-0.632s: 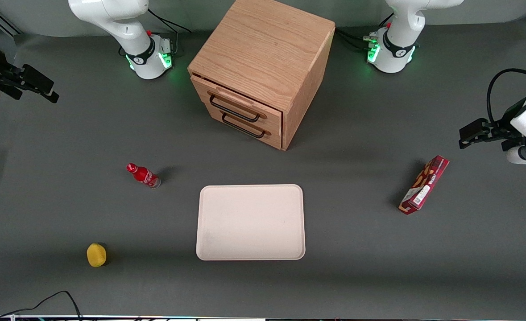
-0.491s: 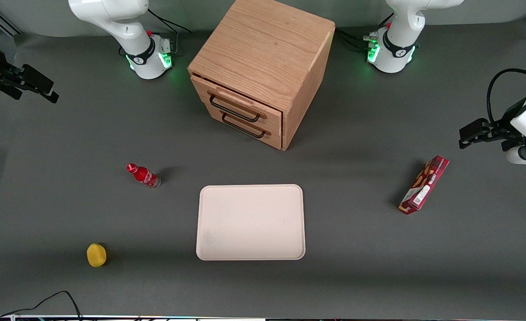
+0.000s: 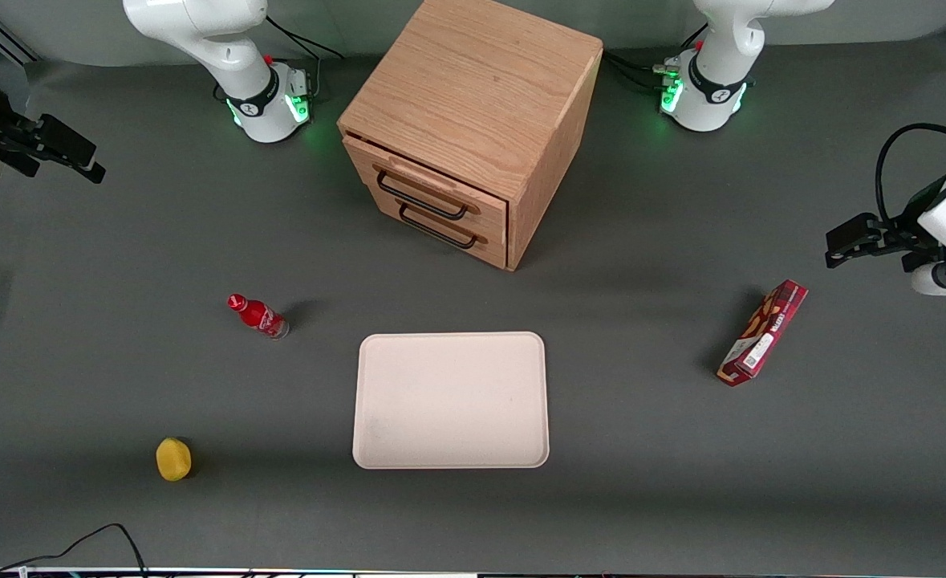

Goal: Open upper drawer
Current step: 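Move the right gripper toward the black handle of the upper drawer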

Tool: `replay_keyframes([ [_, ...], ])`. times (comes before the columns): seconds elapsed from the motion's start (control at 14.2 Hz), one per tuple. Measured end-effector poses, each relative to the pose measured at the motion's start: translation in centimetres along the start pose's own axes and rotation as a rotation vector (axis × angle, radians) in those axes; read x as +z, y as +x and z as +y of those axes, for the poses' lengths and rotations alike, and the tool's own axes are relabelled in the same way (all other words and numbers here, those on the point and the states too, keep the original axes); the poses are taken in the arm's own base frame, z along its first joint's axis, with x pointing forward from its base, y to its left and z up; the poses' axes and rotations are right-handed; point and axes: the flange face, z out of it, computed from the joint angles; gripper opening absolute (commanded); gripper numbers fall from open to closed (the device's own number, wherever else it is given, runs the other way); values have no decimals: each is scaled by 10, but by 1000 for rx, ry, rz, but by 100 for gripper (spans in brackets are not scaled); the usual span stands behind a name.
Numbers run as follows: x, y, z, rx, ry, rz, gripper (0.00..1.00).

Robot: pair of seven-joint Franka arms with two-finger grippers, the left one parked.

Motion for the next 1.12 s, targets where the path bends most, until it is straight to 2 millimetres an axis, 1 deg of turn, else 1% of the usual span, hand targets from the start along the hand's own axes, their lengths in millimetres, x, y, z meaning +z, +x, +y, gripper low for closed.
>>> replay_keyframes([
  [0.21, -5, -2, -6, -31, 0, 5, 100],
  [0.35, -15, -8, -27, -137, 2, 25, 100],
  [0.56, -24, -27, -78, -257, 41, 30, 100],
  [0.7, -24, -40, -116, -328, 88, 18, 100],
  [0.84, -22, -48, -158, -412, 141, -2, 100],
  [0.98, -14, -52, -198, -491, 170, -26, 100],
  [1.12, 2, -52, -227, -617, 202, -52, 100],
])
